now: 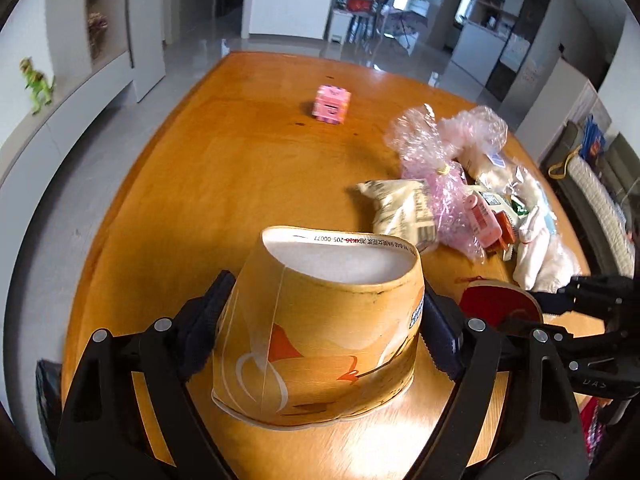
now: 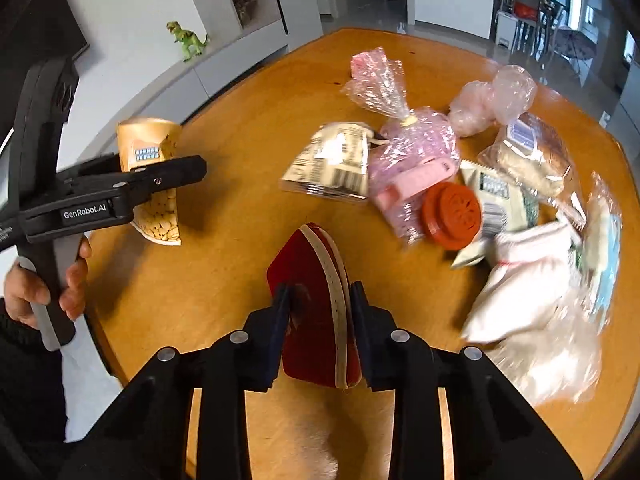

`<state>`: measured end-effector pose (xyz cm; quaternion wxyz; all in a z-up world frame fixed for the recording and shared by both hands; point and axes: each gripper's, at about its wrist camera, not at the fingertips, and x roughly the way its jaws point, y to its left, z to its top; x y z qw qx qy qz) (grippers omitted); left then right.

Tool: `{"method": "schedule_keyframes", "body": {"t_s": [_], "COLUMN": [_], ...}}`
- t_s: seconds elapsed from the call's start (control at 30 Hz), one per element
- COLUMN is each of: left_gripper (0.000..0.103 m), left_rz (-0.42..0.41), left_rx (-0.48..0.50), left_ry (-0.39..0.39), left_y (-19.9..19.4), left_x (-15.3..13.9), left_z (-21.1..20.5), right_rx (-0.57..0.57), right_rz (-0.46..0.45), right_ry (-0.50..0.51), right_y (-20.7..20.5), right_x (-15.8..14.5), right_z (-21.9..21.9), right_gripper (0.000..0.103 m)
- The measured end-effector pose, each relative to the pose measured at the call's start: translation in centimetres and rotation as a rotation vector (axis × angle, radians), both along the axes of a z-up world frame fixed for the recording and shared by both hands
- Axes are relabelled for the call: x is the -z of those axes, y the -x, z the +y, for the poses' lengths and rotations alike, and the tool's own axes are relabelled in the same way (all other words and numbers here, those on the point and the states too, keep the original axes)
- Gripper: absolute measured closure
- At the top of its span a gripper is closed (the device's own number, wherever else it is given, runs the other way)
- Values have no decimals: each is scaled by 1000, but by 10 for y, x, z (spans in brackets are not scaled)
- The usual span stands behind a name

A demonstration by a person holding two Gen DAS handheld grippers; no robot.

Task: Collect trash
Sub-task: 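Carry paper cup with left gripper while right carries red pouch into trash bag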

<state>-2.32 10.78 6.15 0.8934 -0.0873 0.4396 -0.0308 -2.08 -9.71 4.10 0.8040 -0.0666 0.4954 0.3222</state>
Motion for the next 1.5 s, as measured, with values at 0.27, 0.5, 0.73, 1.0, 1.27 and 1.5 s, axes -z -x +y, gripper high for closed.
{"method": "schedule_keyframes", "body": {"t_s": [0.27, 0.5, 0.73, 1.0, 1.27, 1.5], "left_gripper": [20, 20, 20, 20, 16, 5], "left_rz": [-62, -79, -75, -33, 48, 93], "left_rx": [-106, -284, -471, -666, -892, -1063], "left_ry": [12, -10, -17, -4, 34, 63], "left_y": [68, 146, 226, 306, 372, 399], "left_x": [-16, -17, -6, 23, 59, 62], "left_z": [59, 135, 203, 267, 323, 345], "right_rx": [-70, -229, -386, -523, -652, -658], "right_rz": [-34, -27, 18, 61, 71, 21], "right_ry": [-96, -140, -163, -168, -148, -122], "right_y": [53, 97, 143, 190, 242, 253], "right_x": [-27, -38, -36, -30, -26, -31], "right_z": [43, 125, 212, 295, 380, 397], "right_gripper": [71, 71, 71, 70, 62, 44]}}
